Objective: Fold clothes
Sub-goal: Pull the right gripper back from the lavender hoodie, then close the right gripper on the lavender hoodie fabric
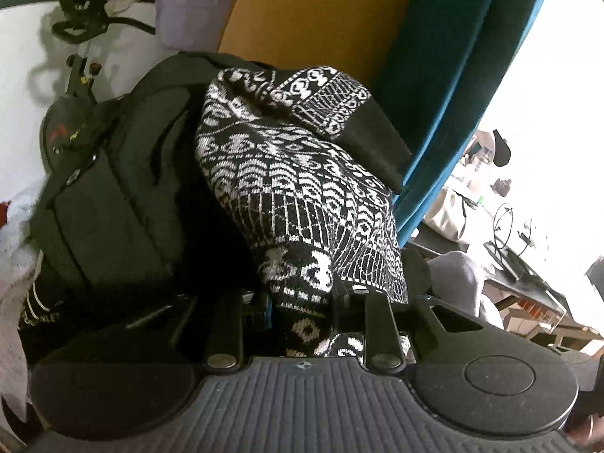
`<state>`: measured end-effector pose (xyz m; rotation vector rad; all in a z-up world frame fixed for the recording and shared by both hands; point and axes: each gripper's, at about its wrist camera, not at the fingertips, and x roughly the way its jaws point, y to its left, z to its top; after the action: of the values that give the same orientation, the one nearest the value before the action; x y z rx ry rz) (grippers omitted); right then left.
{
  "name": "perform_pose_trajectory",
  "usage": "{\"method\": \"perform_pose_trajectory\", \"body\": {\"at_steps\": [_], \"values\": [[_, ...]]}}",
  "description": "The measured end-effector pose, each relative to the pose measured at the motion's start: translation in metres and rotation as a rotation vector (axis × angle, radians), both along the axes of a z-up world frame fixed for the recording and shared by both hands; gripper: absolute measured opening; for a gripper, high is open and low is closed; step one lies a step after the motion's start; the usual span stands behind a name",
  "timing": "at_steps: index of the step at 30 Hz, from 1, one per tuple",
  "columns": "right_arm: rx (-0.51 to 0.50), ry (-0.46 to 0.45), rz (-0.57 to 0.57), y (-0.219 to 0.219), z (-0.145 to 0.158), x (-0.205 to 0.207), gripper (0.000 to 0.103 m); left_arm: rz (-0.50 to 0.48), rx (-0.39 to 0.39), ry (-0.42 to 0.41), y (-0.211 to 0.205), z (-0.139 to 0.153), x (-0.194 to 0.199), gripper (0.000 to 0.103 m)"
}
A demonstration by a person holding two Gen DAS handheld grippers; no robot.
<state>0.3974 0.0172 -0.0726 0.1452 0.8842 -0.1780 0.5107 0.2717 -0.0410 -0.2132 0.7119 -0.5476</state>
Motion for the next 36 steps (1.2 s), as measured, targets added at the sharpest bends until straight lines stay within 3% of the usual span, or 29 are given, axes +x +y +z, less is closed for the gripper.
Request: {"method": "perform_pose_trajectory", "body": {"at_steps": [3, 5, 13, 19, 25, 28, 30, 36], "values": [[0.032, 0.01, -0.007, 0.004, 0.007, 0.011, 0.096, -0.002, 0.004, 0.003, 0.001, -0.004, 0.001, 0.027], [0.032, 0.013, -0.017, 0.009, 0.011, 0.019, 0.089, 0.007, -0.002, 0.013, 0.001, -0.005, 0.004, 0.028], [-0.001, -0.025, 0.023, 0.027, 0.034, 0.031, 0.088, 0.032, -0.076, 0.047, 0.008, -0.015, 0.008, 0.029], [0.014, 0.05, 0.046, 0.033, 0.016, 0.045, 0.086, 0.022, -0.08, 0.056, 0.009, -0.016, 0.01, 0.029], [-0.01, 0.189, 0.045, 0.036, -0.025, 0.056, 0.084, 0.012, -0.076, 0.052, 0.009, -0.016, 0.011, 0.029], [0.006, 0.182, 0.038, 0.035, -0.034, 0.054, 0.084, 0.009, -0.074, 0.052, 0.009, -0.016, 0.011, 0.03], [0.02, 0.178, 0.045, 0.035, -0.034, 0.052, 0.078, 0.007, -0.072, 0.052, 0.009, -0.016, 0.011, 0.03], [0.066, 0.167, 0.09, 0.036, -0.03, 0.041, 0.031, 0.002, -0.064, 0.049, 0.008, -0.016, 0.011, 0.03]]}}
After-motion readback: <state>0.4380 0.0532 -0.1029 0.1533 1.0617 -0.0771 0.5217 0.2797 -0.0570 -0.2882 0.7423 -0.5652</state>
